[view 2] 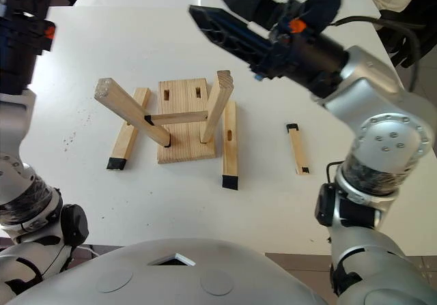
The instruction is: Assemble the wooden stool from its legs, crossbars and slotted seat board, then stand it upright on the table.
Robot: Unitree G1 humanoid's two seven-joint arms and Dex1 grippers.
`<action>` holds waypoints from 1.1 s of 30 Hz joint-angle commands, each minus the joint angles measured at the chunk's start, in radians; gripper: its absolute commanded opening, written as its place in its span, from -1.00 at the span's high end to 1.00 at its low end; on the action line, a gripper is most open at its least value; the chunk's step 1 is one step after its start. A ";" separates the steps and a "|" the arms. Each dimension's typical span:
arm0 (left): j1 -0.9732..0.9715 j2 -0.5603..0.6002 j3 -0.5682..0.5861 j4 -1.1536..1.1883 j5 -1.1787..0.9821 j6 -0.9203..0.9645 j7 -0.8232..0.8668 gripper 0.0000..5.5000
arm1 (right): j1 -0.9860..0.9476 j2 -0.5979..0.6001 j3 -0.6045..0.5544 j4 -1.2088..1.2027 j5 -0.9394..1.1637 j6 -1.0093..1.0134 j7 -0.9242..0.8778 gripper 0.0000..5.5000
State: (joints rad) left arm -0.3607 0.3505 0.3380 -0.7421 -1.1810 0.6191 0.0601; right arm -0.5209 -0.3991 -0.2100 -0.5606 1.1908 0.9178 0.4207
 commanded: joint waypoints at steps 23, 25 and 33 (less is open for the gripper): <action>0.194 0.158 -0.252 0.075 -0.011 -0.016 0.024 0.79 | 0.125 0.024 0.240 0.075 -0.054 -0.147 -0.178 1.00; 0.275 0.160 -0.310 0.094 0.085 -0.013 -0.015 0.90 | 0.211 0.006 0.329 0.080 -0.159 -0.141 -0.165 1.00; 0.226 0.116 -0.228 0.084 0.097 -0.088 -0.041 0.99 | 0.139 0.030 0.252 0.061 -0.105 -0.149 -0.165 1.00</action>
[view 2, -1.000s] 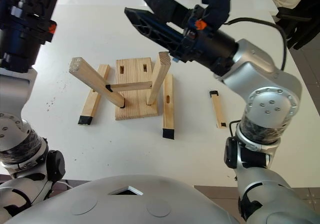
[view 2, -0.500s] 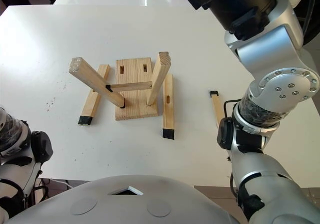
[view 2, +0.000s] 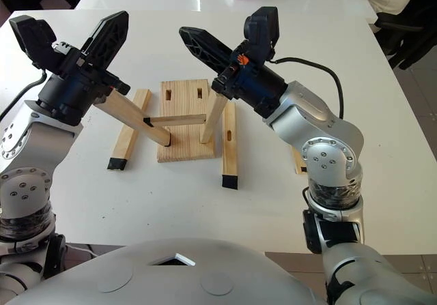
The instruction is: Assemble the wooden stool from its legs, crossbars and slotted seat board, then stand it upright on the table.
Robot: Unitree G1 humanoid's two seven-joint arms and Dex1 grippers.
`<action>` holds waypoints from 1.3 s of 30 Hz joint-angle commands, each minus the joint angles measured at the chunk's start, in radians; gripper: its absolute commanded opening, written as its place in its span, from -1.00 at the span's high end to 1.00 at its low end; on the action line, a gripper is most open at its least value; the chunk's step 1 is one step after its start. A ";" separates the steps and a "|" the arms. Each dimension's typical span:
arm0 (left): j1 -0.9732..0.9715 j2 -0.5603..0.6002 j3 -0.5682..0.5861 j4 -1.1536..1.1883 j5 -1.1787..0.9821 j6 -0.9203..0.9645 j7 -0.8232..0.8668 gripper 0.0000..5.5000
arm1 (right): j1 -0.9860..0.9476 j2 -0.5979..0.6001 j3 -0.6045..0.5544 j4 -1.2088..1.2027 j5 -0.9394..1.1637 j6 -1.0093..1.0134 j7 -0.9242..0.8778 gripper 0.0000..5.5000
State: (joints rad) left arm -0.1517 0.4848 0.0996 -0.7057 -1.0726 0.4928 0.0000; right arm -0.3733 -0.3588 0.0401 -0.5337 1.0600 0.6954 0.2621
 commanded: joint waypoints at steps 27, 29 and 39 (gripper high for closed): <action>0.561 0.365 0.032 0.222 0.377 -0.083 -0.786 0.99 | 0.172 -0.257 0.157 0.411 -0.546 -0.224 0.447 1.00; 0.561 0.342 0.017 0.167 0.370 -0.067 -0.777 0.99 | 0.134 -0.245 0.191 0.443 -0.576 -0.242 0.514 1.00; 0.378 0.228 -0.125 0.239 0.471 -0.067 -0.767 0.99 | -0.014 -0.144 0.237 0.583 -0.639 -0.322 0.709 1.00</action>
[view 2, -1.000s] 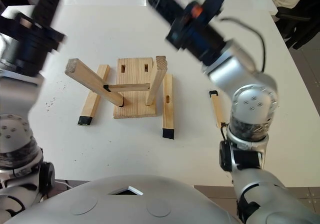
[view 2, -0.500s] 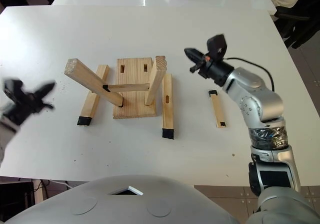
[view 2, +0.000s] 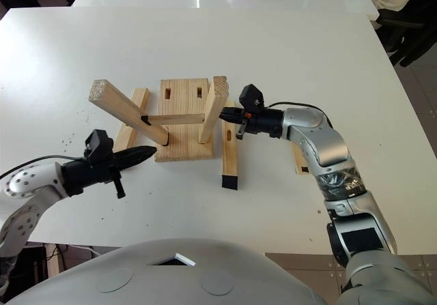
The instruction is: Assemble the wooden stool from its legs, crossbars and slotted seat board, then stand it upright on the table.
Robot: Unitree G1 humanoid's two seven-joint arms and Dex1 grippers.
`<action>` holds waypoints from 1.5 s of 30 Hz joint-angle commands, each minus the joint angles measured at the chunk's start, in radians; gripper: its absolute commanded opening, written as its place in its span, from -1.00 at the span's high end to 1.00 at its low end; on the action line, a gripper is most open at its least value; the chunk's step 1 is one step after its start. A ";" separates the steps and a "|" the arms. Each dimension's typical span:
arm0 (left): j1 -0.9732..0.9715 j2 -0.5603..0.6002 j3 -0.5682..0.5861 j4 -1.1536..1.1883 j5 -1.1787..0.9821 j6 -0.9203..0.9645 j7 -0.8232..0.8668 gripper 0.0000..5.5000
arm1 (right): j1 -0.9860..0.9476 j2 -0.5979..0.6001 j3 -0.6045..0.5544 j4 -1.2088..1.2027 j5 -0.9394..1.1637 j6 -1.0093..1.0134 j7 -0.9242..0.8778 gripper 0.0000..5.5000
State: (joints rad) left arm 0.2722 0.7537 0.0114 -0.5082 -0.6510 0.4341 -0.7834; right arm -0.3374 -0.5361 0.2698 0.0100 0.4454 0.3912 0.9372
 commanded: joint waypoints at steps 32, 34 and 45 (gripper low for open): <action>-0.233 -0.144 -0.057 0.355 0.296 -0.148 -0.005 0.99 | 0.197 0.214 0.078 -0.348 0.056 0.235 -0.094 1.00; -0.224 -0.142 -0.039 0.346 0.283 -0.139 -0.012 0.99 | 0.130 0.201 0.007 -0.286 0.038 0.208 -0.117 1.00; -0.112 -0.109 0.062 0.217 0.213 -0.074 -0.024 0.99 | -0.242 0.100 0.059 0.456 -0.364 -0.200 -0.079 1.00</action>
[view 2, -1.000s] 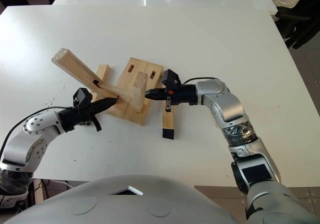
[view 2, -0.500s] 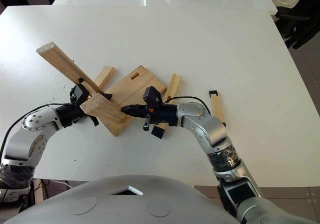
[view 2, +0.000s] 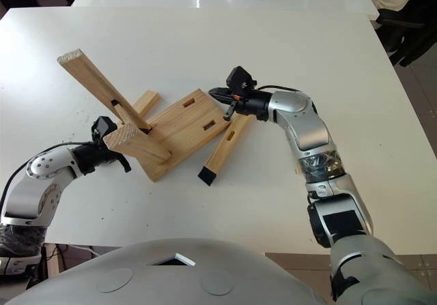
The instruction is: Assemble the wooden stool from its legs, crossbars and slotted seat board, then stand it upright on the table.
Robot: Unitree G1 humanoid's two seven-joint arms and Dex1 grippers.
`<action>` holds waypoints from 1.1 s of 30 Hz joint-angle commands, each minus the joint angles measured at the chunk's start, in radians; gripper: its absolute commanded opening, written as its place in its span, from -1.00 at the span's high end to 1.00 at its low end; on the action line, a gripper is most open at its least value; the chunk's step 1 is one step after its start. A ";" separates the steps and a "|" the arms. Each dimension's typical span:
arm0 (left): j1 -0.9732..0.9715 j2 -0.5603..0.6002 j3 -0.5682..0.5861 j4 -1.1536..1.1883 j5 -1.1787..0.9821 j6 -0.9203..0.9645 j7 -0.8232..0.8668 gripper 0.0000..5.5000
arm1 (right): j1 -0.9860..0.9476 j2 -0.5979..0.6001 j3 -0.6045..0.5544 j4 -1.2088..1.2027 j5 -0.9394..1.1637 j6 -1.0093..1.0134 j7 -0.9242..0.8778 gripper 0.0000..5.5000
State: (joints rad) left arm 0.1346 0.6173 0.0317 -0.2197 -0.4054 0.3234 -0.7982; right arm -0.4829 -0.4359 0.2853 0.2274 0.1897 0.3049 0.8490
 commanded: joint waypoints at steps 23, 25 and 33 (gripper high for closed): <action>0.239 0.126 -0.041 -0.170 0.106 0.043 -0.080 0.99 | -0.307 0.093 0.040 0.655 -0.244 -0.287 0.231 1.00; 0.220 0.109 -0.060 -0.152 0.127 0.031 -0.065 0.99 | -0.311 0.093 0.049 0.650 -0.251 -0.278 0.268 1.00; 0.116 0.041 -0.080 -0.090 0.170 0.013 0.004 0.99 | -0.235 0.050 0.089 0.480 -0.242 -0.200 0.426 1.00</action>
State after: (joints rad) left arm 0.3033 0.6957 -0.0248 -0.3267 -0.2463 0.3423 -0.8245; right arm -0.7664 -0.4219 0.3401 0.8012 -0.0821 0.0860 1.1755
